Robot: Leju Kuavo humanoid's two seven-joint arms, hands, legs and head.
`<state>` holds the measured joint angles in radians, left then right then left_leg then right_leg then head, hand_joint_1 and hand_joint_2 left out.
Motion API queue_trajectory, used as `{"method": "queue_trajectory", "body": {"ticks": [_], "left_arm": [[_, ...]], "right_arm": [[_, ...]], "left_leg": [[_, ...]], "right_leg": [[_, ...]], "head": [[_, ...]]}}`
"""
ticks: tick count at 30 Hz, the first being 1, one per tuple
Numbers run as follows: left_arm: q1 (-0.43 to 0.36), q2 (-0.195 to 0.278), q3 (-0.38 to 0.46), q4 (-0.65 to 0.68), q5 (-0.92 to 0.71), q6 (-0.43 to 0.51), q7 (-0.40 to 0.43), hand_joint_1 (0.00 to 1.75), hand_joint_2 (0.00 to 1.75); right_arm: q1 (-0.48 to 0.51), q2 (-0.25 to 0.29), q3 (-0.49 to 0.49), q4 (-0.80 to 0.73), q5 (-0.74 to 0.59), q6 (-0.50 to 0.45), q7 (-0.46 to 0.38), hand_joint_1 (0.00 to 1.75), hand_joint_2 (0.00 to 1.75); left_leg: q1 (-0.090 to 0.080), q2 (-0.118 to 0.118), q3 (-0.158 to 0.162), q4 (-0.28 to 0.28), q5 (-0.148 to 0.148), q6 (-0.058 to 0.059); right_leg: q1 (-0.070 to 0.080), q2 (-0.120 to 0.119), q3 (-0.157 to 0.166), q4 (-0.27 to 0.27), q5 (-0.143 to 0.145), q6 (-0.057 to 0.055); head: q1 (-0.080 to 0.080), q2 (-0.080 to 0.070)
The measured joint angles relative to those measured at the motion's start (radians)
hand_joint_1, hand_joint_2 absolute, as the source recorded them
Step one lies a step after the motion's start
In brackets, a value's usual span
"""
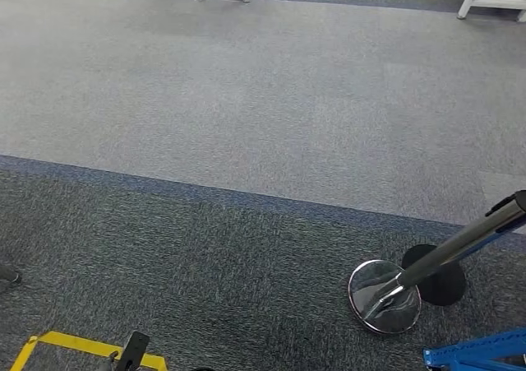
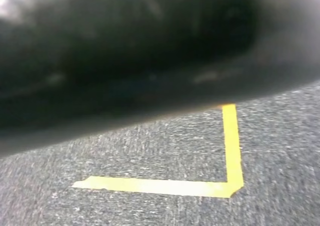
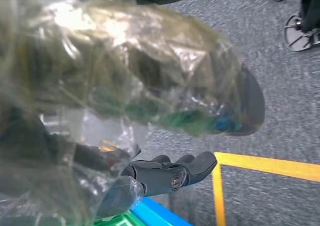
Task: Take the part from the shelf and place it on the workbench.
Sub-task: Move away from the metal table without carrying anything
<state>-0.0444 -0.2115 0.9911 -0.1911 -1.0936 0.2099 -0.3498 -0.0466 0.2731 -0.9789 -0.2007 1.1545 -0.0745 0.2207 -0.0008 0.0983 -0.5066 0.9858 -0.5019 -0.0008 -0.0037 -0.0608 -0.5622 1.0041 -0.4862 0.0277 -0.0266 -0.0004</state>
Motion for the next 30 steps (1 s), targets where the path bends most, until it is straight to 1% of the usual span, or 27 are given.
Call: {"method": "queue_trajectory", "body": {"ticks": [2,3,4,5,6,7,8,9,10,11,13,14,15,16,17,18,19,20,22,23,24,25,26,27,28,29,30], "left_arm": [[-0.004,-0.002,0.0,0.0,0.003,0.0,0.0,0.0,0.0],[-0.006,-0.003,0.001,0.0,0.004,0.001,0.0,0.0,0.0],[-0.006,-0.003,0.001,0.0,0.004,0.001,0.0,0.0,0.0],[-0.006,-0.003,0.001,0.0,0.005,0.001,0.0,0.0,0.0],[-0.004,-0.003,0.001,0.0,0.005,0.002,0.0,0.0,0.0],[-0.002,-0.004,0.002,0.0,0.005,0.002,0.0,0.0,0.0],[0.0,-0.004,0.002,0.0,0.005,0.002,0.0,0.0,0.0],[0.002,-0.005,0.003,0.0,0.005,0.002,0.0,0.0,0.0],[0.002,-0.005,0.003,0.0,0.006,0.002,0.0,0.0,0.0],[0.002,-0.005,0.003,0.0,0.006,0.002,0.0,0.0,0.0],[0.002,-0.004,0.004,0.0,0.006,0.002,0.0,0.0,0.0],[0.002,-0.003,0.004,0.0,0.006,0.002,0.0,0.0,0.0],[0.001,-0.002,0.004,0.0,0.006,0.002,0.0,0.0,0.0],[0.0,-0.001,0.004,0.0,0.007,0.002,0.0,0.0,0.0],[-0.001,-0.002,0.004,0.0,0.007,0.002,0.0,0.0,0.0],[-0.002,-0.004,0.005,0.0,0.008,0.002,0.0,0.0,0.0],[-0.002,-0.005,0.005,0.0,0.008,0.002,0.0,0.0,0.0],[-0.001,-0.006,0.006,0.0,0.009,0.002,0.0,0.0,0.0],[0.003,-0.004,0.008,0.0,0.012,0.002,0.0,0.0,0.0],[0.005,-0.003,0.009,0.0,0.013,0.002,0.0,0.0,0.0],[0.006,-0.003,0.01,0.0,0.013,0.002,0.0,0.0,0.0],[0.006,-0.002,0.01,0.0,0.014,0.002,0.0,0.0,0.0],[0.005,-0.003,0.01,0.0,0.014,0.002,0.0,0.0,0.0],[0.005,-0.003,0.011,0.0,0.014,0.002,0.0,0.0,0.0],[0.005,-0.002,0.011,0.0,0.014,0.002,0.0,0.0,0.0],[0.005,-0.002,0.011,0.0,0.014,0.002,0.0,0.0,0.0],[0.005,-0.002,0.011,0.0,0.014,0.002,0.0,0.0,0.0]], "right_arm": [[0.002,0.0,0.0,0.0,0.002,0.0,0.001,0.0,0.0],[0.004,0.0,0.0,0.0,0.003,0.0,0.001,0.0,0.0],[0.004,0.0,0.0,0.0,0.003,0.0,0.002,0.0,0.0],[0.003,0.0,0.0,0.0,0.003,0.0,0.002,0.0,0.0],[0.003,0.0,0.0,0.0,0.004,0.0,0.003,0.0,0.0],[0.002,0.0,0.0,0.0,0.004,0.0,0.003,0.0,0.0],[0.002,0.0,0.0,0.0,0.004,0.0,0.003,0.0,0.0],[0.003,0.0,0.0,0.0,0.004,0.0,0.003,0.0,0.0],[0.005,0.0,0.0,0.0,0.004,0.0,0.003,0.0,0.0],[0.006,0.0,0.0,0.0,0.004,0.0,0.003,0.0,0.0],[0.006,0.001,0.0,0.0,0.004,0.0,0.004,0.0,0.0],[0.005,0.002,0.0,0.0,0.005,0.001,0.004,0.0,0.0],[0.005,0.003,0.0,0.0,0.005,0.003,0.005,0.0,0.0],[0.005,0.003,0.0,0.0,0.006,0.004,0.006,0.0,0.0],[0.007,0.003,0.0,0.001,0.006,0.006,0.007,0.0,0.0],[0.01,0.003,0.0,0.001,0.007,0.006,0.008,0.0,0.0],[0.011,0.003,0.0,0.001,0.008,0.006,0.009,0.0,0.0],[0.011,0.003,0.0,0.001,0.01,0.007,0.01,0.0,0.0],[0.009,0.003,0.0,0.001,0.012,0.009,0.01,0.0,0.0],[0.008,0.003,0.0,0.001,0.013,0.01,0.01,0.0,0.0],[0.008,0.003,0.0,0.001,0.014,0.01,0.01,0.0,0.0],[0.009,0.003,0.0,0.001,0.015,0.01,0.009,0.0,0.0],[0.01,0.003,0.0,0.001,0.016,0.01,0.01,0.0,0.0],[0.011,0.003,0.0,0.001,0.017,0.01,0.01,0.0,0.0],[0.01,0.003,0.0,0.001,0.018,0.01,0.01,0.0,0.0],[0.008,0.003,0.0,0.001,0.018,0.01,0.01,0.0,0.0],[0.007,0.003,0.0,0.001,0.019,0.01,0.01,0.0,0.0]], "left_leg": [[0.002,0.01,0.003,0.0,-0.002,-0.01],[0.005,-0.001,0.003,0.007,-0.01,-0.017],[0.007,-0.021,-0.005,0.03,-0.029,-0.021],[0.008,-0.046,-0.024,0.075,-0.059,-0.025],[0.009,-0.07,-0.053,0.139,-0.095,-0.026],[0.009,-0.082,-0.087,0.212,-0.129,-0.025],[0.009,-0.087,-0.117,0.271,-0.149,-0.024],[0.008,-0.089,-0.134,0.301,-0.15,-0.021],[0.008,-0.091,-0.135,0.295,-0.13,-0.016],[0.007,-0.097,-0.118,0.251,-0.094,-0.011],[0.004,-0.135,-0.06,0.117,-0.018,0.004],[0.003,-0.154,-0.036,0.062,0.001,0.008],[0.002,-0.168,-0.024,0.03,0.006,0.011],[0.002,-0.169,-0.02,0.018,0.003,0.012],[0.002,-0.161,-0.018,0.012,0.003,0.013],[0.003,-0.151,-0.017,0.007,0.008,0.015],[0.005,-0.139,-0.014,-0.001,0.012,0.019],[0.006,-0.126,-0.012,-0.007,0.016,0.022],[0.005,-0.096,-0.011,-0.012,0.016,0.028],[0.004,-0.08,-0.012,-0.012,0.015,0.028],[0.003,-0.066,-0.011,-0.011,0.014,0.028],[0.004,-0.053,-0.01,-0.011,0.012,0.027],[0.004,-0.041,-0.008,-0.011,0.011,0.025],[0.004,-0.03,-0.005,-0.01,0.008,0.021],[0.002,-0.019,-0.002,-0.01,0.004,0.016],[0.0,-0.009,0.001,-0.008,0.0,0.01],[-0.002,0.0,0.004,-0.006,-0.004,0.005]], "right_leg": [[0.001,0.02,-0.004,-0.001,0.004,-0.014],[0.0,0.028,-0.005,-0.002,0.006,-0.02],[-0.001,0.037,-0.005,-0.005,0.008,-0.027],[-0.003,0.047,-0.003,-0.006,0.011,-0.032],[-0.002,0.058,-0.004,-0.006,0.012,-0.036],[0.0,0.07,-0.006,-0.006,0.013,-0.039],[0.002,0.083,-0.007,-0.006,0.014,-0.041],[0.004,0.097,-0.007,-0.006,0.015,-0.042],[0.006,0.111,-0.007,-0.006,0.016,-0.043],[0.008,0.125,-0.006,-0.006,0.016,-0.042],[0.01,0.15,-0.004,-0.004,0.018,-0.04],[0.01,0.162,-0.007,-0.002,0.019,-0.037],[0.01,0.172,-0.011,0.0,0.02,-0.033],[0.009,0.181,-0.016,0.0,0.022,-0.027],[0.008,0.191,-0.023,-0.002,0.025,-0.021],[0.007,0.189,-0.029,0.001,0.024,-0.015],[0.008,0.172,-0.039,0.016,0.013,-0.011],[0.01,0.145,-0.058,0.051,-0.01,-0.007],[0.007,0.089,-0.117,0.176,-0.079,0.002],[0.004,0.077,-0.147,0.241,-0.107,0.007],[0.0,0.072,-0.165,0.282,-0.119,0.012],[-0.004,0.067,-0.163,0.284,-0.11,0.016],[-0.007,0.06,-0.139,0.245,-0.085,0.019],[-0.009,0.044,-0.099,0.176,-0.05,0.021],[-0.007,0.019,-0.055,0.1,-0.024,0.021],[-0.006,0.002,-0.02,0.041,-0.007,0.016],[-0.003,-0.01,0.0,0.007,-0.001,0.01]], "head": [[-0.001,0.0],[-0.001,0.0],[-0.004,0.0],[-0.005,0.0],[-0.007,0.0],[-0.008,0.0],[-0.008,0.0],[-0.008,0.0],[-0.007,0.0],[-0.007,0.0],[-0.007,0.0],[-0.007,0.0],[-0.007,0.0],[-0.007,0.0],[-0.007,0.0],[-0.006,0.0],[-0.004,0.0],[-0.001,0.0],[0.003,0.0],[0.003,0.0],[0.003,0.0],[0.003,0.0],[0.003,0.0],[0.003,0.0],[0.004,0.0],[0.003,0.0],[0.002,0.0]]}}
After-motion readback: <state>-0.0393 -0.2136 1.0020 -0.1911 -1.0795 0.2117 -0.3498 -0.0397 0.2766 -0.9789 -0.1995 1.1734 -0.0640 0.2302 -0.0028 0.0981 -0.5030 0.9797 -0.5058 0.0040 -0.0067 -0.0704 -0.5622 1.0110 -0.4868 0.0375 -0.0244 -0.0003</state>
